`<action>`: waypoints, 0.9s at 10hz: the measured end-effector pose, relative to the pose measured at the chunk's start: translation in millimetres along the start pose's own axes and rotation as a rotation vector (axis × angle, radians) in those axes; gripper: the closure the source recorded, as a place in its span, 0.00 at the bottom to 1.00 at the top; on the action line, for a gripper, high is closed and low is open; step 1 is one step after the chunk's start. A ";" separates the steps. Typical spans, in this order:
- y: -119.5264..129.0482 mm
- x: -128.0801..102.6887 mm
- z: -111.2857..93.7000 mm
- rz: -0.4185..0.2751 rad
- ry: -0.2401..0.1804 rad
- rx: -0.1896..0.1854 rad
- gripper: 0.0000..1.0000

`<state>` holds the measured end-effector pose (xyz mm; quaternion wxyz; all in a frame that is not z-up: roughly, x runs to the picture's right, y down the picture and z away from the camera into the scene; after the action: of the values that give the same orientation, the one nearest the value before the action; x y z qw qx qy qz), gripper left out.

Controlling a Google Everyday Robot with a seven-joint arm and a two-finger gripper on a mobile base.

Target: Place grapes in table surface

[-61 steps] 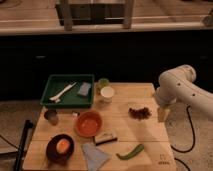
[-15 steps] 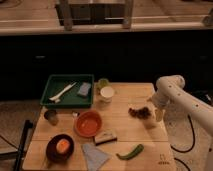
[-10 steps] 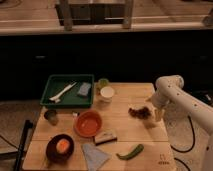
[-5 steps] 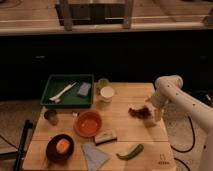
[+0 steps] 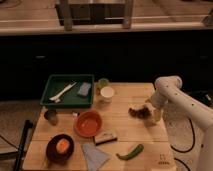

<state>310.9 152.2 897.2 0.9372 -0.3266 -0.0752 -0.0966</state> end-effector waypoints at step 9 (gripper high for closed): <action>-0.4 -30.3 3.7 -0.116 -0.032 0.007 0.20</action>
<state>281.1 158.2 894.1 0.9298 -0.3201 -0.1094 -0.1450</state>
